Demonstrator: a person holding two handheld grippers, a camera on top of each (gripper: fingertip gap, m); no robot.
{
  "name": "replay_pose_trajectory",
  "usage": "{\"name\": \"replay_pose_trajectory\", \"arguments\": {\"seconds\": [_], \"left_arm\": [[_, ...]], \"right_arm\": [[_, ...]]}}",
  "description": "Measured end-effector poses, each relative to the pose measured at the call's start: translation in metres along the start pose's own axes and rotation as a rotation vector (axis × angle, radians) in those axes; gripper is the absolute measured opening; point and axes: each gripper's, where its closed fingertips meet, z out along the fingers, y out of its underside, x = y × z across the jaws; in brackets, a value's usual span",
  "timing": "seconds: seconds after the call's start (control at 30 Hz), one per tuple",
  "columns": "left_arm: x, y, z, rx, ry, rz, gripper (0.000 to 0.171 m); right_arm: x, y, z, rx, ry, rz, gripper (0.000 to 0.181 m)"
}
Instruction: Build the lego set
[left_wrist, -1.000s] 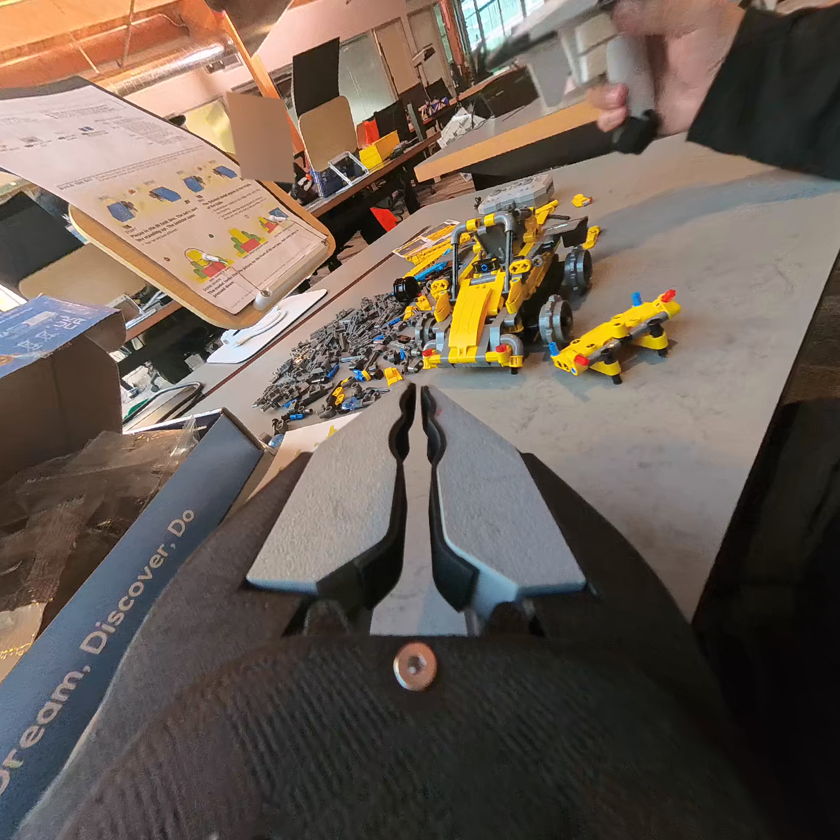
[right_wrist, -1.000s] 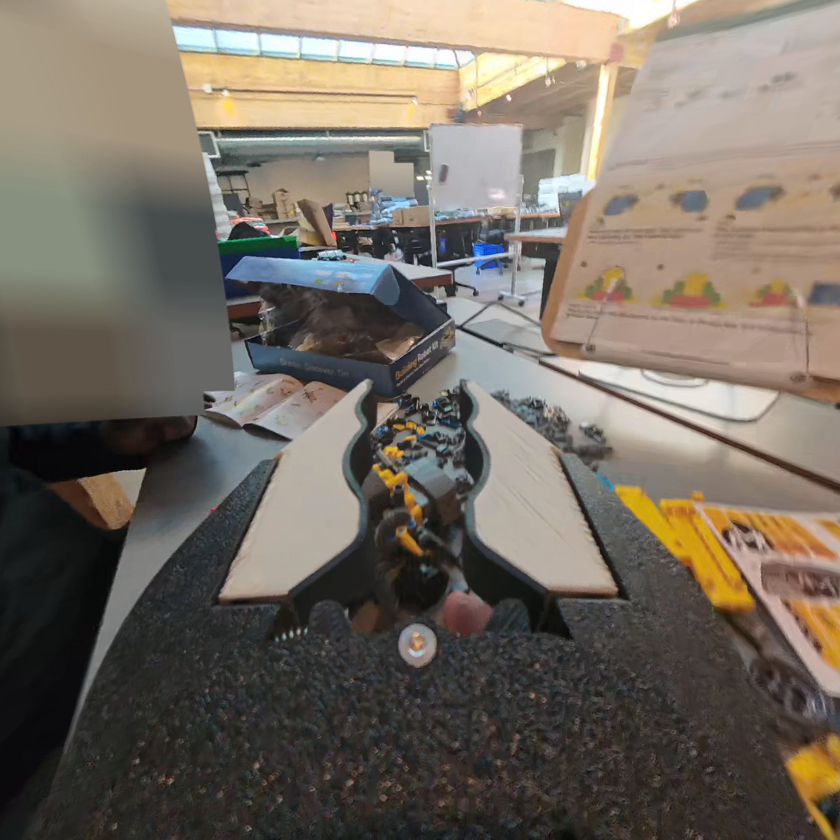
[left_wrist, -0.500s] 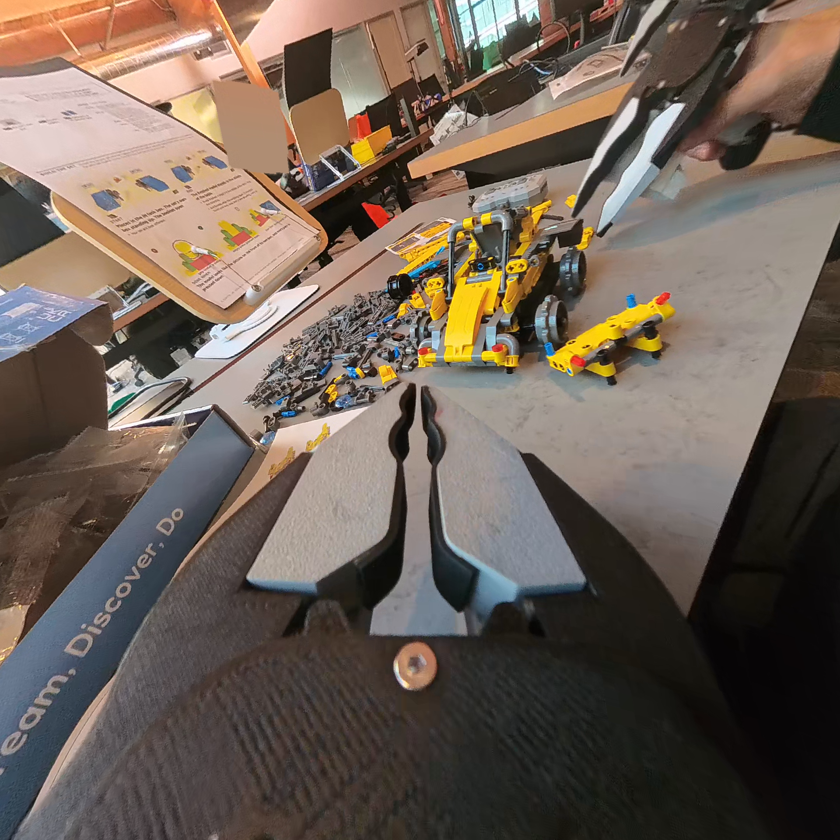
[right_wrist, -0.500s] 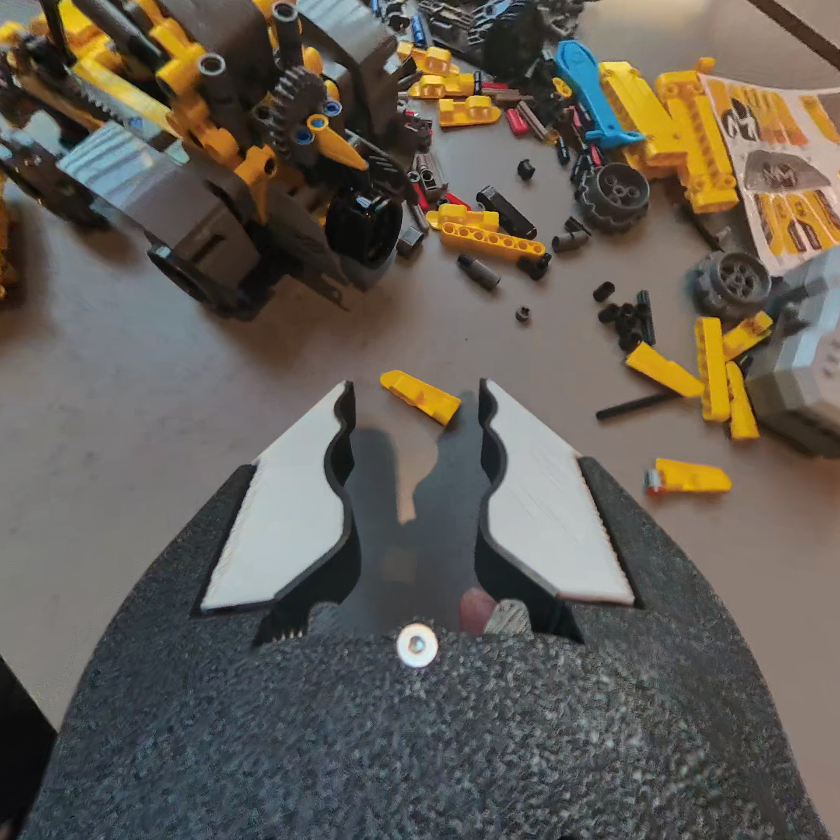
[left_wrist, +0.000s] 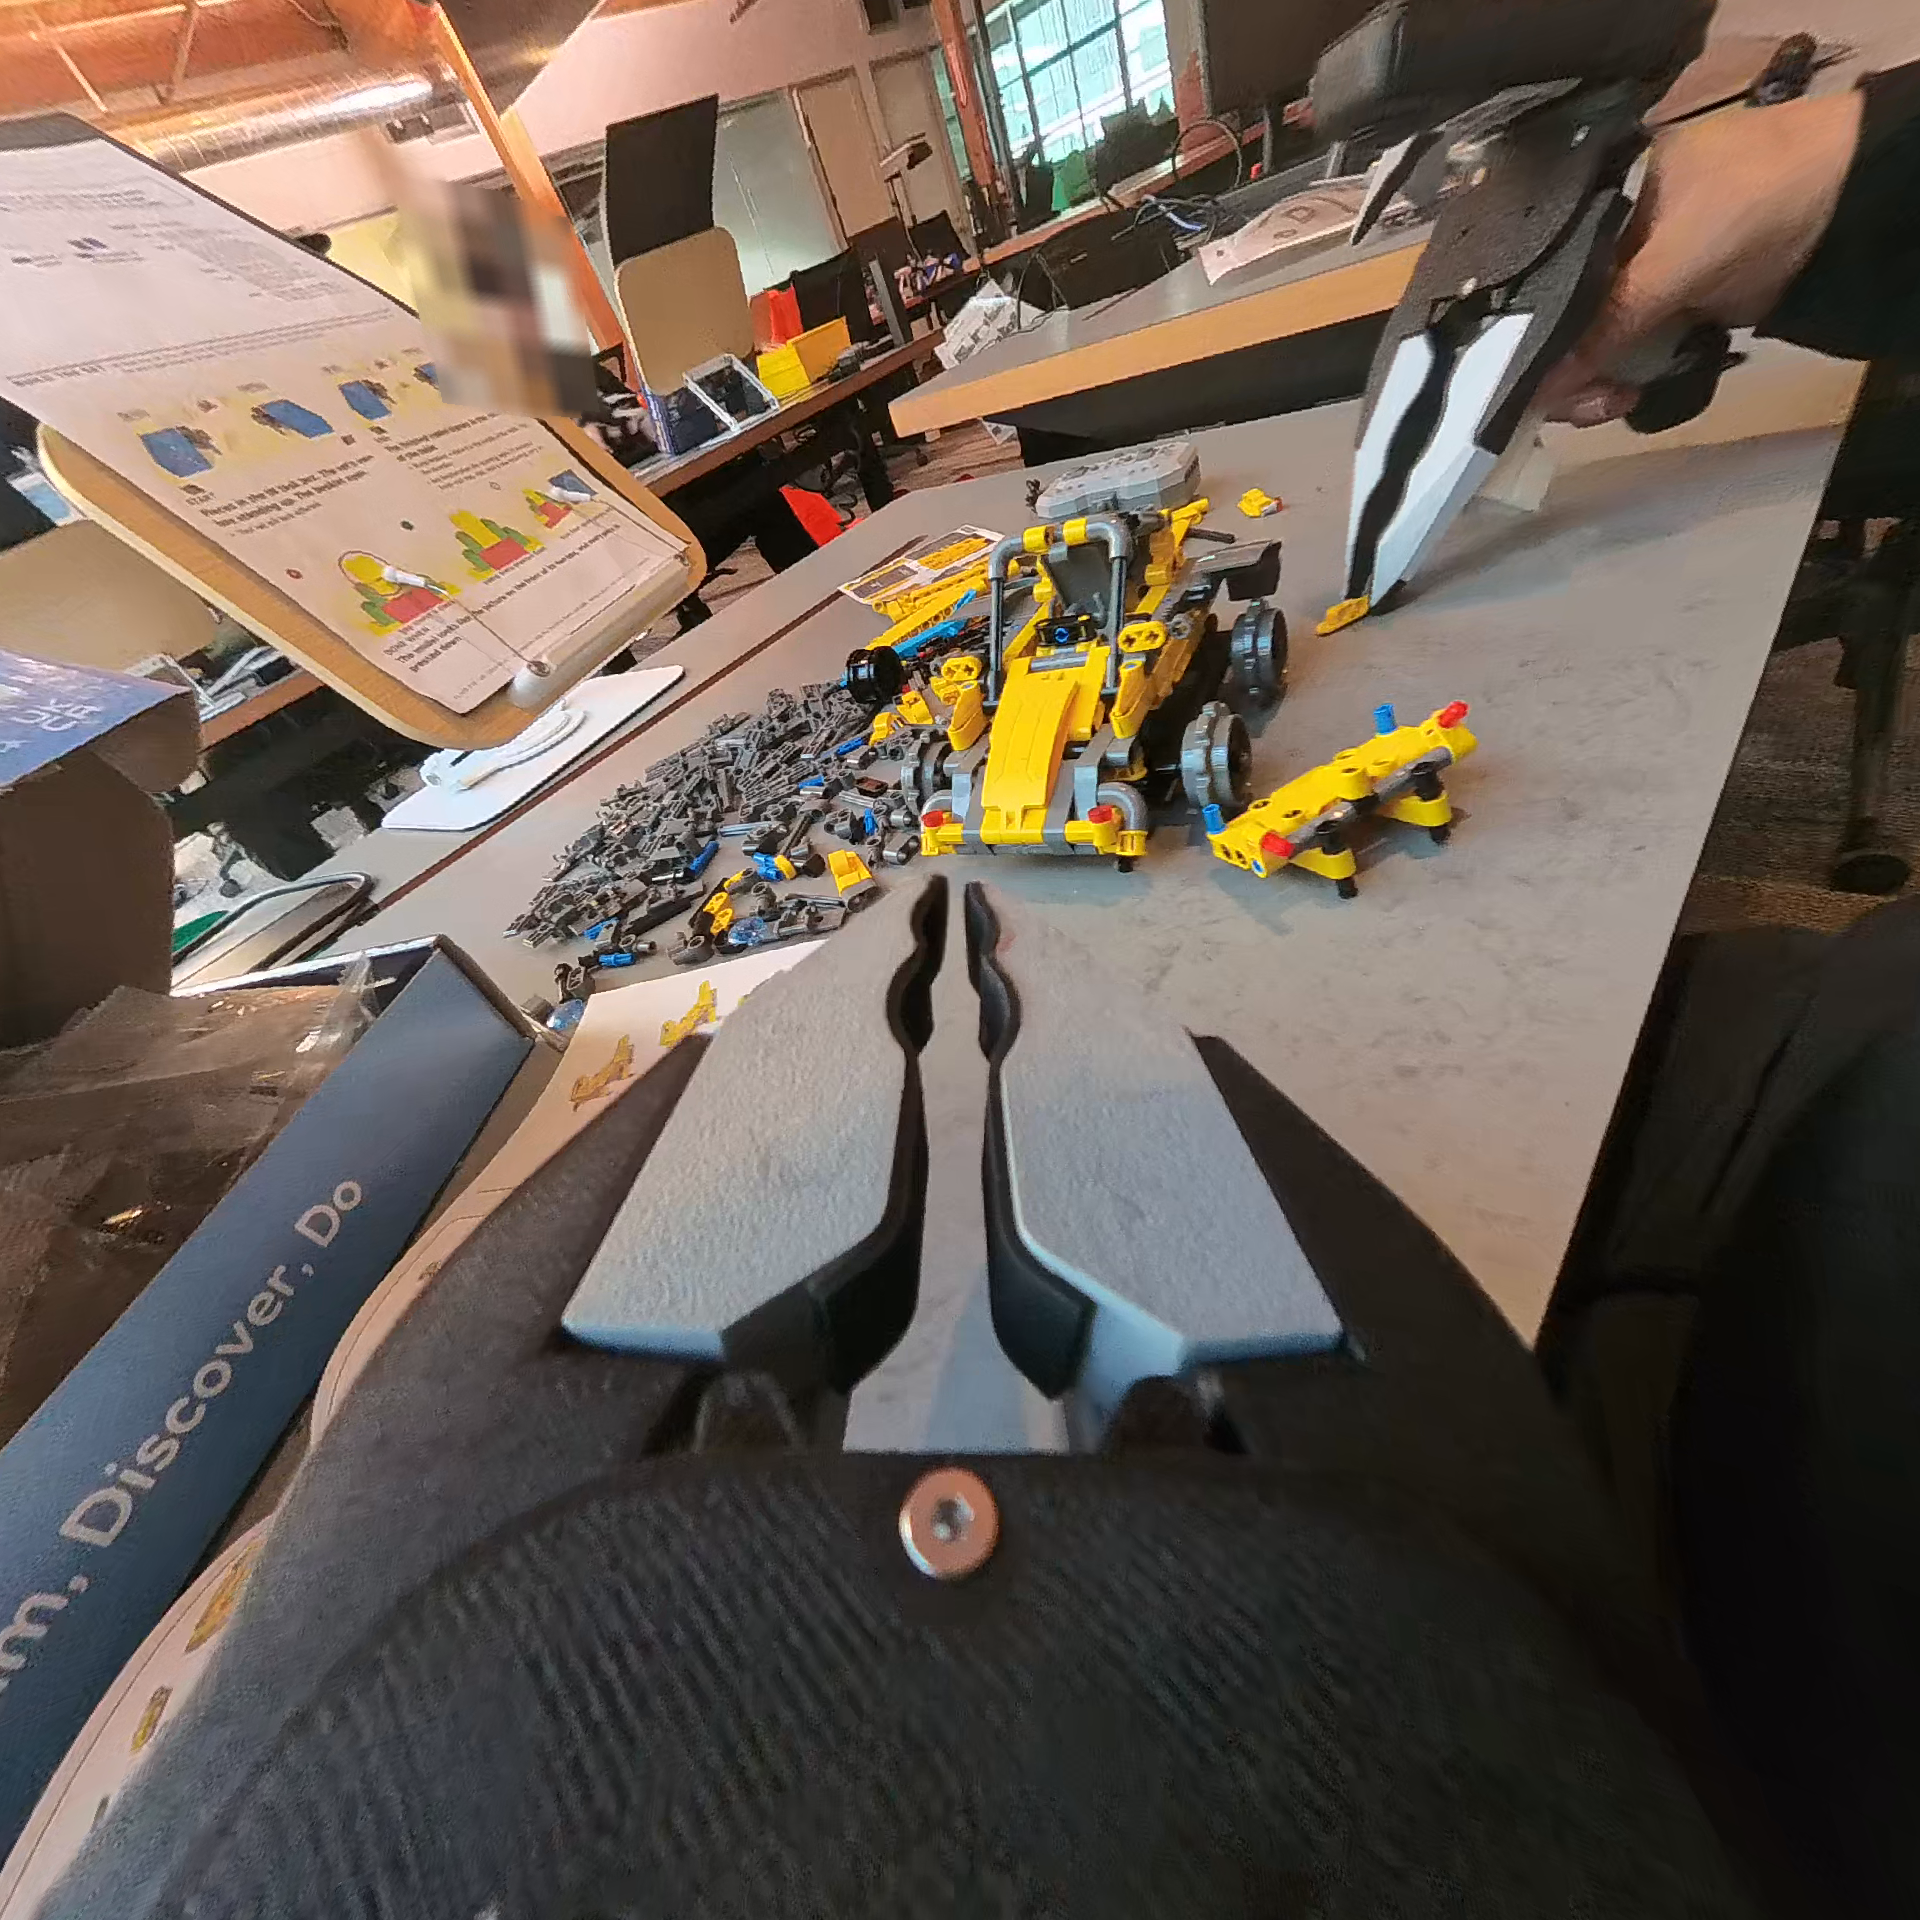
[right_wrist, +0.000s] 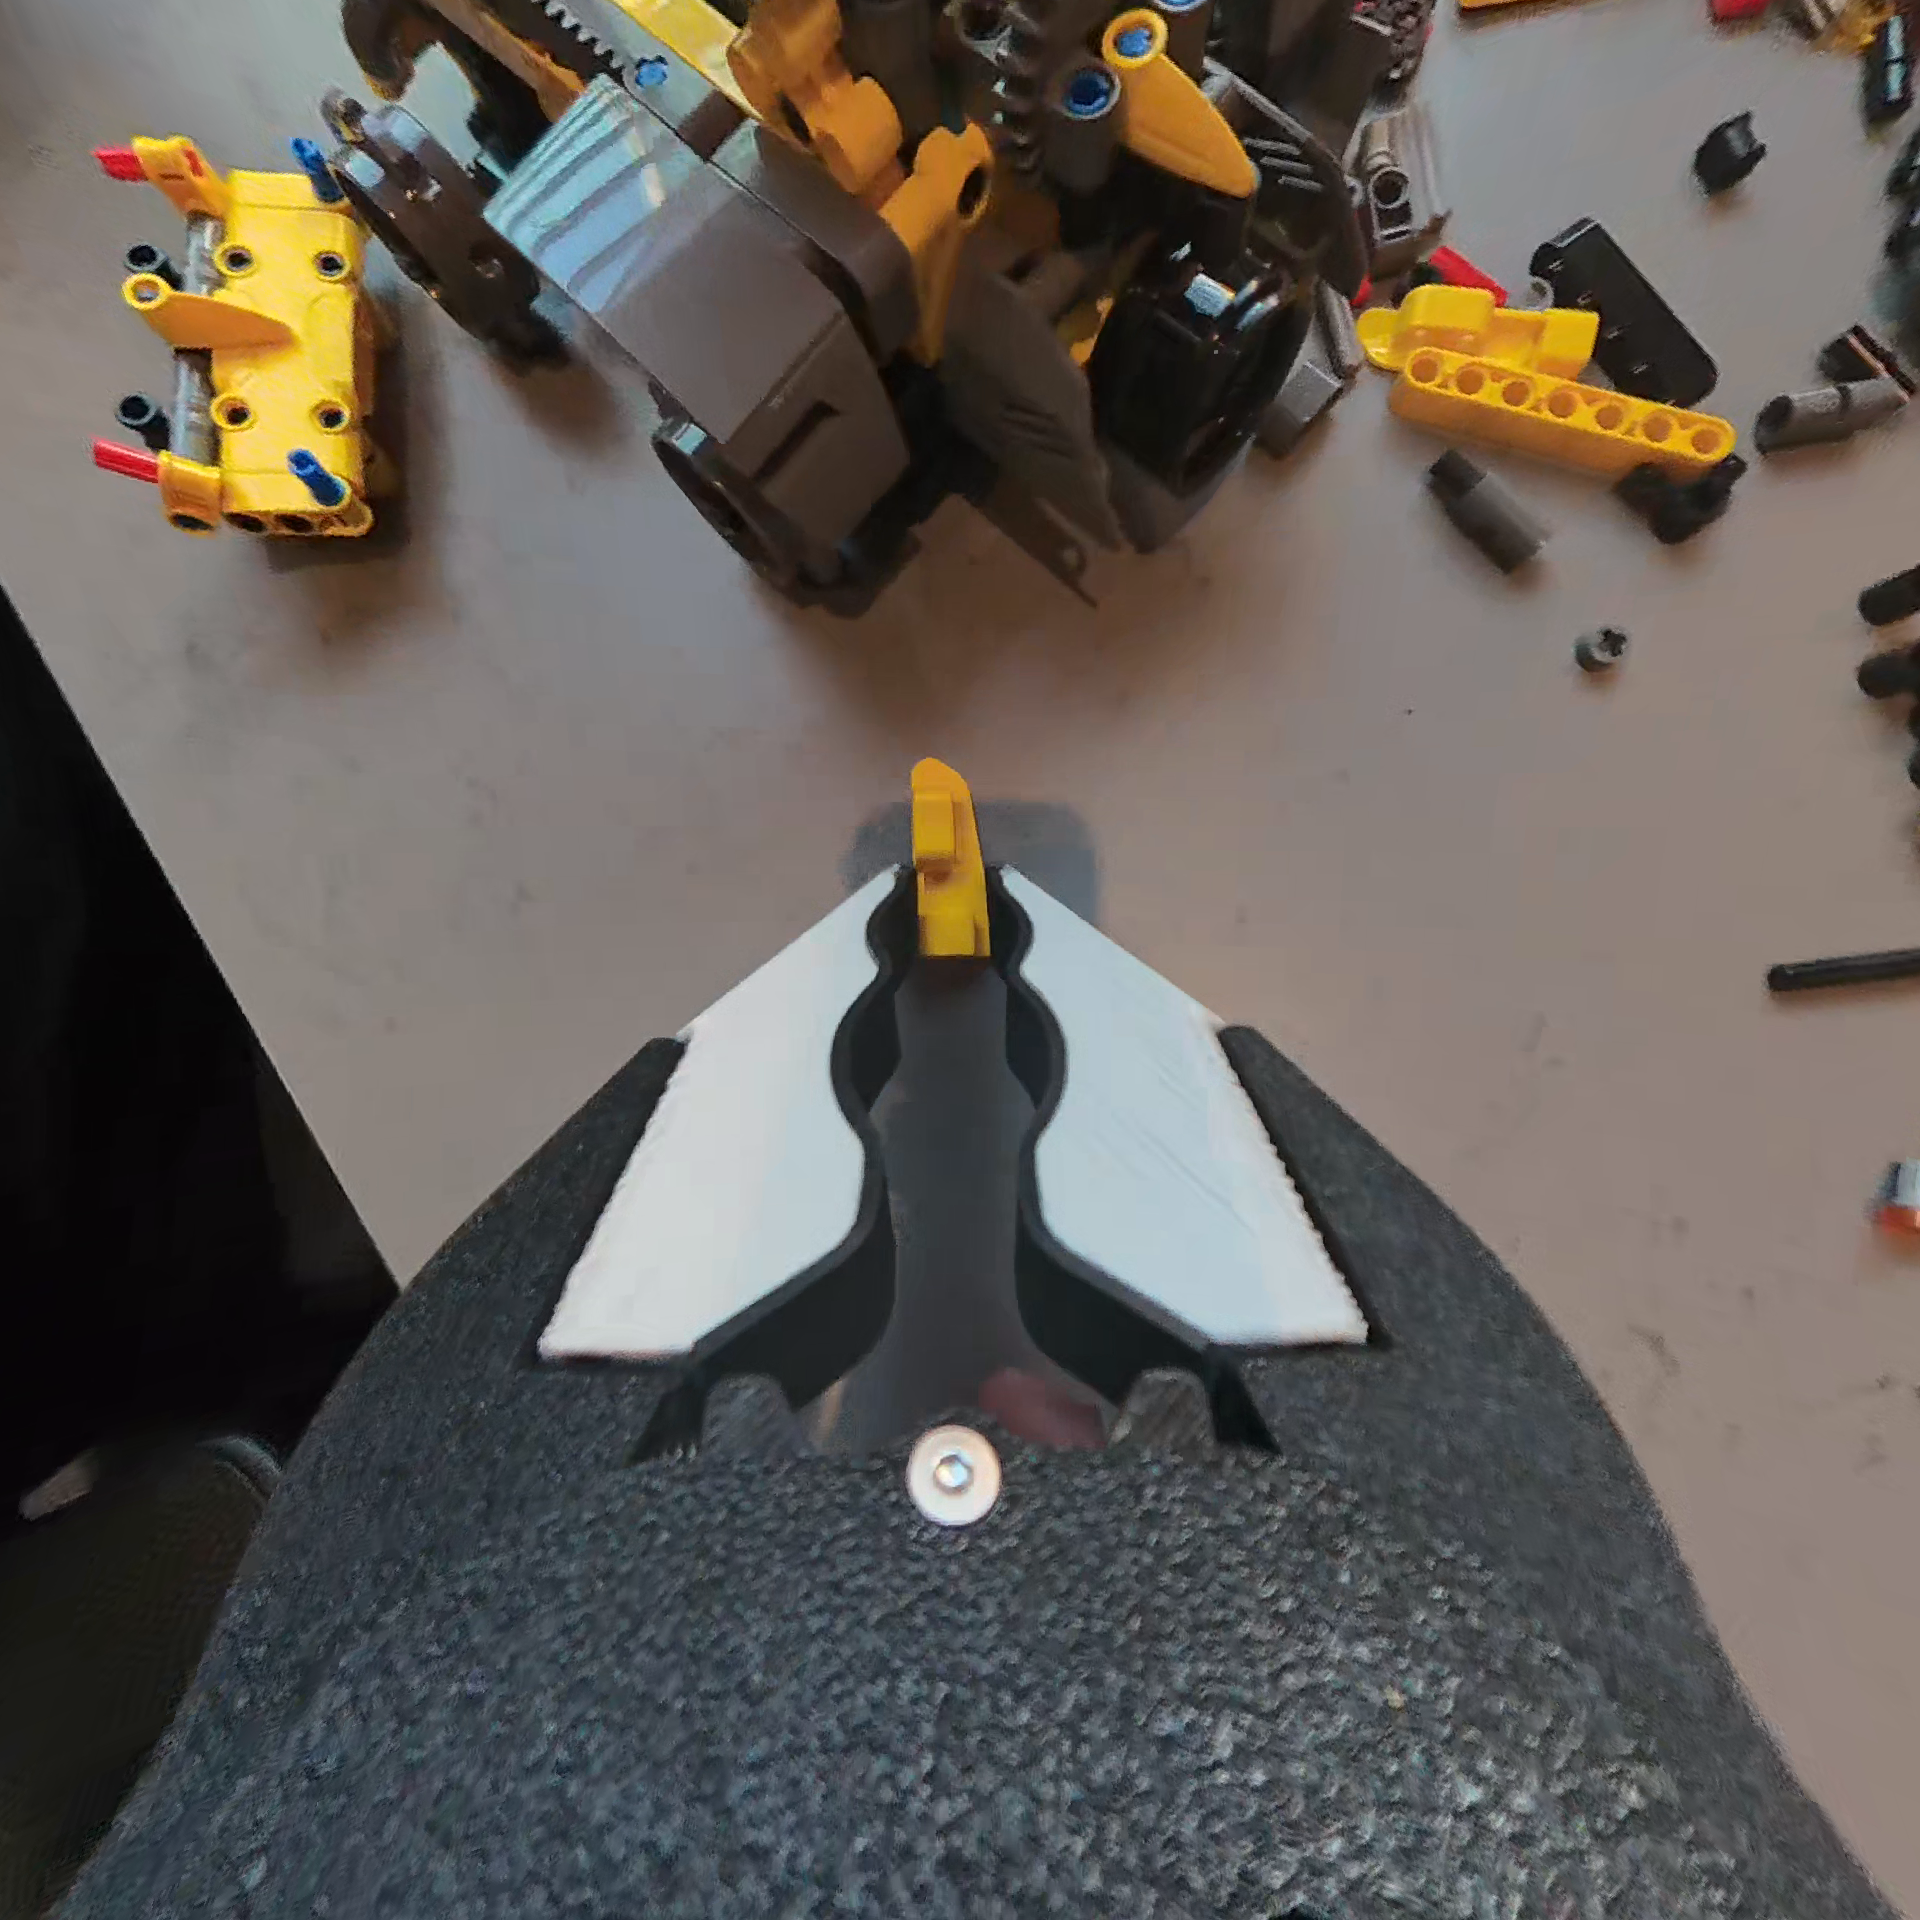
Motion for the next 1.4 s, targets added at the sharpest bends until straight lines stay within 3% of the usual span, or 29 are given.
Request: {"name": "replay_pose_trajectory", "arguments": {"seconds": [0.13,0.33,0.47,0.53,0.7,0.87,1.07,1.13,1.17,1.23,1.4], "left_arm": [[0.003,-0.002,-0.002,0.015,0.025,-0.007,0.000],[0.003,-0.005,-0.005,0.044,0.045,-0.031,0.001],[0.004,-0.007,-0.006,0.057,0.055,-0.039,0.001],[0.004,-0.006,-0.006,0.052,0.065,-0.044,0.001],[0.003,-0.006,-0.006,0.051,0.073,-0.069,0.001],[0.005,-0.001,-0.001,0.011,0.076,-0.058,0.004],[0.005,0.000,0.000,0.000,0.073,-0.052,0.004],[0.004,0.000,0.000,0.001,0.071,-0.053,0.004],[0.004,0.000,0.000,0.003,0.071,-0.054,0.004],[0.004,-0.001,-0.001,0.005,0.073,-0.056,0.004],[0.003,-0.002,-0.002,0.018,0.080,-0.075,0.004]], "right_arm": [[-0.008,0.000,0.001,-0.003,0.027,-0.022,0.013],[-0.045,-0.012,0.012,-0.007,-0.086,-0.171,0.013],[-0.031,-0.012,0.010,-0.075,0.043,-0.297,0.017],[-0.017,-0.011,0.000,-0.087,0.098,-0.261,0.027],[-0.018,-0.015,-0.018,0.003,0.090,-0.170,0.029],[-0.022,-0.001,-0.007,0.013,0.045,-0.135,0.033],[-0.024,-0.014,0.005,0.018,-0.043,-0.158,0.027],[-0.013,-0.012,0.008,-0.023,0.017,-0.199,0.022],[-0.005,-0.013,0.007,-0.041,0.049,-0.219,0.030],[0.016,-0.018,-0.001,-0.064,0.147,-0.218,0.029],[0.017,-0.032,-0.012,0.008,0.168,-0.055,0.030]]}}
